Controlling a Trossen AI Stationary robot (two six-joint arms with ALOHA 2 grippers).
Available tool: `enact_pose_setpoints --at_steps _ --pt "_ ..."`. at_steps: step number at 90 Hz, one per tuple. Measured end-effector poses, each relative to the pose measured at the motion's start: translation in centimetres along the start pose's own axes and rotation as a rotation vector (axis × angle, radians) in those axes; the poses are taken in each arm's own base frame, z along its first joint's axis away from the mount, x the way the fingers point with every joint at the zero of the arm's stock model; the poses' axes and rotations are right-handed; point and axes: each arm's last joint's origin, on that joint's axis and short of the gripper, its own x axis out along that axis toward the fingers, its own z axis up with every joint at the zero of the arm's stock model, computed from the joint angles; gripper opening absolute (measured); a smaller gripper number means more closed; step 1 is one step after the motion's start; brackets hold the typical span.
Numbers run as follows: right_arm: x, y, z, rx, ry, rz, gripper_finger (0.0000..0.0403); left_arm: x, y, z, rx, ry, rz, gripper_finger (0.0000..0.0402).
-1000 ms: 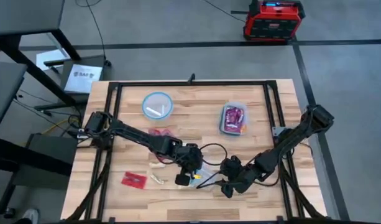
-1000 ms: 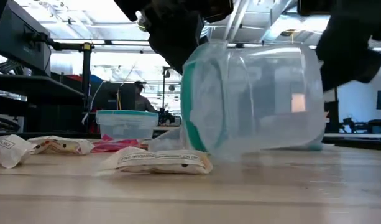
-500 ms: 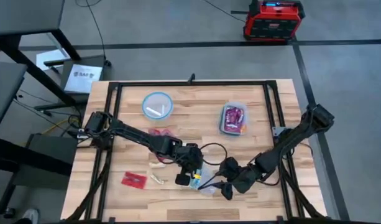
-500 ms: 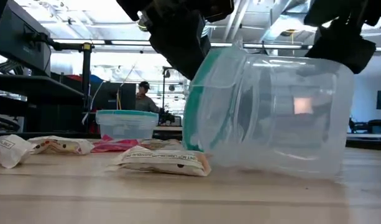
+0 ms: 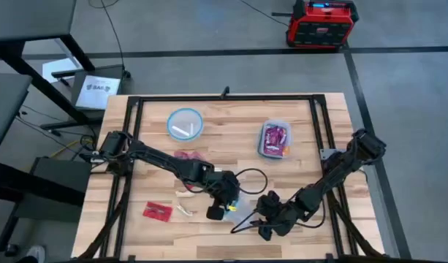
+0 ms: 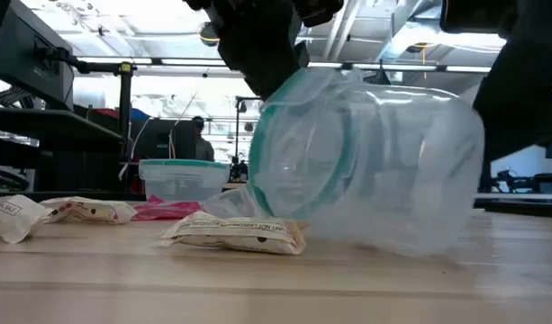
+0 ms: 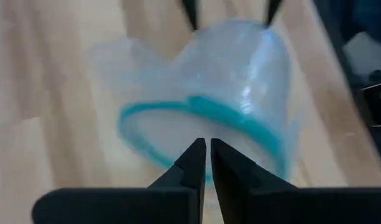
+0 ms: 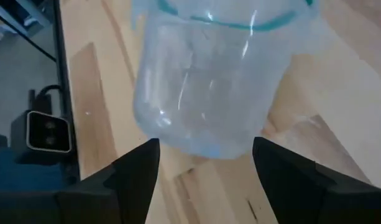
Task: Sort candy
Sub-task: Open the center transparent bin
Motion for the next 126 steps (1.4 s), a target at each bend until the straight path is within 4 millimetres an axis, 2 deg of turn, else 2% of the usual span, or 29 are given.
enact_pose_setpoints --at_steps 16,30,49,59,70,83,95,109,126 --pt "0.9 -0.4 0.1 -0.003 0.005 -0.019 0.0244 0.0 -0.1 0.6 0.001 -0.064 -0.008 0.0013" --pt "1.9 -1.6 0.6 -0.036 -0.022 -0.105 0.0244 -0.1 -0.2 1.1 -0.004 -0.107 -0.019 0.0013" --pt "3.5 -3.2 1.8 -0.079 -0.078 -0.209 0.0244 0.0 -0.2 1.0 -0.012 -0.104 -0.022 0.0013" --pt "4.1 -3.8 1.7 -0.085 -0.024 -0.217 0.0244 0.0 0.0 0.8 -0.019 -0.087 -0.005 0.0013" --pt "3.7 -3.7 1.1 -0.103 0.032 -0.219 0.0244 0.0 0.2 0.7 -0.016 -0.075 0.023 0.0013" --pt "1.3 -2.8 0.5 -0.138 0.082 -0.187 0.0244 -0.2 0.6 0.9 0.003 -0.074 0.043 0.0013" --pt "-0.2 -1.8 0.6 -0.159 0.049 -0.146 0.0244 -1.4 0.6 2.1 0.054 -0.038 0.120 0.0013" --pt "0.3 -2.1 1.0 -0.190 0.041 -0.153 0.0244 -3.4 0.3 3.2 0.071 0.071 0.200 0.0013" --pt "1.5 -2.7 1.2 -0.261 -0.026 -0.099 0.0244 -3.7 -0.9 2.6 0.073 0.138 0.247 0.0013"
